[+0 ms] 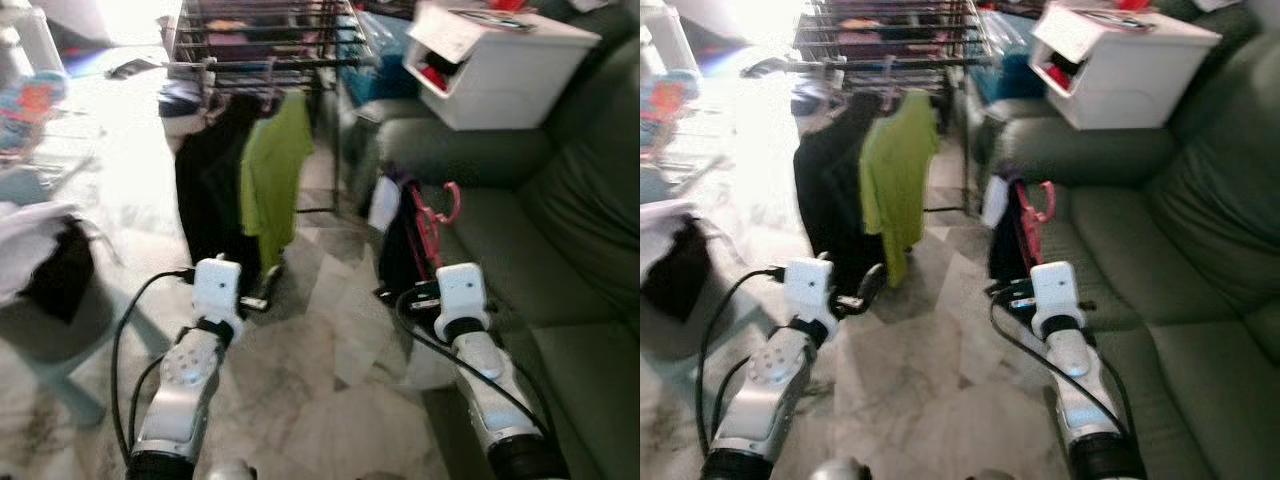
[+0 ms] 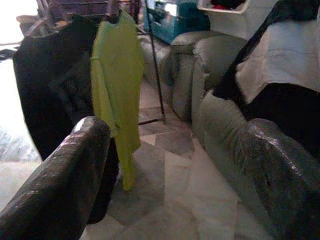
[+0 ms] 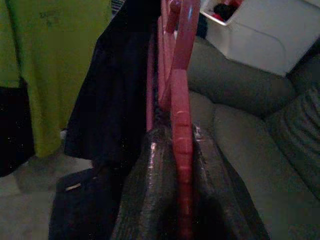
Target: Hang hanger
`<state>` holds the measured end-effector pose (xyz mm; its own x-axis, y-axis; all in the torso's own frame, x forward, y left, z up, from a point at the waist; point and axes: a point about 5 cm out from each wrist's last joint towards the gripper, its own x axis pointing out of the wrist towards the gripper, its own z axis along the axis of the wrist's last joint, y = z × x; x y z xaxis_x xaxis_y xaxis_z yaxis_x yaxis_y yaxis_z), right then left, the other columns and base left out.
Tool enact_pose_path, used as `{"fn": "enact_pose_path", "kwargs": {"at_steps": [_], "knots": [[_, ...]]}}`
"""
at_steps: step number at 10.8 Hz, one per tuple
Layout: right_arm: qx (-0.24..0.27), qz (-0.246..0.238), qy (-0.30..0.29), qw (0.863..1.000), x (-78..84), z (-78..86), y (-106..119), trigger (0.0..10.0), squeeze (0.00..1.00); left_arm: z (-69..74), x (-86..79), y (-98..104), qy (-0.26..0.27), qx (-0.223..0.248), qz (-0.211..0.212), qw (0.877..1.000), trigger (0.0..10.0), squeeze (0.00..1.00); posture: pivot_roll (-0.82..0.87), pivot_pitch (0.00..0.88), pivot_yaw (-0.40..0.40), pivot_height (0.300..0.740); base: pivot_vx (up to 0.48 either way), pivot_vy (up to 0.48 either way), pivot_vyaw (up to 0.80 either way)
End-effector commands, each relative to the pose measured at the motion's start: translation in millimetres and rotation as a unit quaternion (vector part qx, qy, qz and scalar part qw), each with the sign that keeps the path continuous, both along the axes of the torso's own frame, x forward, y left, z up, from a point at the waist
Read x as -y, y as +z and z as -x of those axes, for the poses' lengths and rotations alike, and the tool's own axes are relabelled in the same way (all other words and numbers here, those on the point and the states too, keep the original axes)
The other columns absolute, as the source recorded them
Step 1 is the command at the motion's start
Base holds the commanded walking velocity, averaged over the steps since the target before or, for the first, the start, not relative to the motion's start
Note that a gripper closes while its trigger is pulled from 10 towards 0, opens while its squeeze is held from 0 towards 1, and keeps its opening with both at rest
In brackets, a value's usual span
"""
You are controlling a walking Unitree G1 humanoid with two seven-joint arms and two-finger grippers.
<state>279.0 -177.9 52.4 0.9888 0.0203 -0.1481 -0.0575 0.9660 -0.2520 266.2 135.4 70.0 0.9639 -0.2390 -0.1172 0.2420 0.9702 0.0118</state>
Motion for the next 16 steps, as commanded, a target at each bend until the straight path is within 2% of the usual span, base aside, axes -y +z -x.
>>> {"fn": "enact_pose_path", "kwargs": {"at_steps": [1,7,9,11,12,13,15,16], "knots": [[0.018,-0.002,-0.002,1.0,0.8,-3.5,8.3,10.0,0.0,-2.5,1.3,1.3,-0.009,-0.002,0.001,1.0,10.0,0.0,-0.04,0.0,-0.024,0.74,0.0,0.48,-0.8],[0.01,-0.006,-0.001,1.0,-1.5,-3.4,6.5,10.0,0.0,-1.9,4.7,1.7,-0.022,-0.003,-0.005,1.0,10.0,0.0,-0.04,0.0,-0.023,0.74,0.0,0.463,-0.8],[0.006,-0.015,0.004,1.0,-3.3,-2.6,5.5,10.0,0.0,-1.9,4.2,2.5,-0.024,0.002,-0.016,1.0,10.0,0.0,-0.04,0.0,-0.023,0.74,0.0,0.0,-0.63],[-0.006,-0.034,0.05,0.998,-14.0,-1.5,4.8,10.0,0.0,-1.6,6.3,4.8,-0.029,0.009,-0.01,0.999,10.0,0.0,-0.04,0.0,-0.027,0.74,0.0,0.0,0.0],[-0.023,-0.039,0.086,0.995,-20.9,-1.9,3.2,10.0,0.0,-1.2,9.3,5.7,-0.039,0.014,-0.021,0.999,10.0,0.0,-0.04,0.0,-0.027,0.74,0.0,0.0,0.0],[-0.019,-0.032,0.11,0.993,-25.0,-5.3,6.3,10.0,0.0,-0.2,11.5,6.2,-0.047,0.016,-0.029,0.998,10.0,0.0,-0.04,0.0,-0.025,0.74,0.0,0.0,0.0],[-0.011,-0.042,0.164,0.986,-40.7,-7.6,13.0,10.0,0.0,-0.4,11.6,6.9,-0.053,0.019,-0.037,0.998,10.0,0.0,-0.03,0.0,-0.021,0.74,0.0,0.0,0.8],[-0.004,-0.056,0.207,0.977,-52.9,-5.9,18.3,10.0,0.0,-0.7,11.4,7.2,-0.053,0.019,-0.038,0.998,10.0,0.0,-0.03,0.0,-0.021,0.74,0.0,0.0,0.8]]}}
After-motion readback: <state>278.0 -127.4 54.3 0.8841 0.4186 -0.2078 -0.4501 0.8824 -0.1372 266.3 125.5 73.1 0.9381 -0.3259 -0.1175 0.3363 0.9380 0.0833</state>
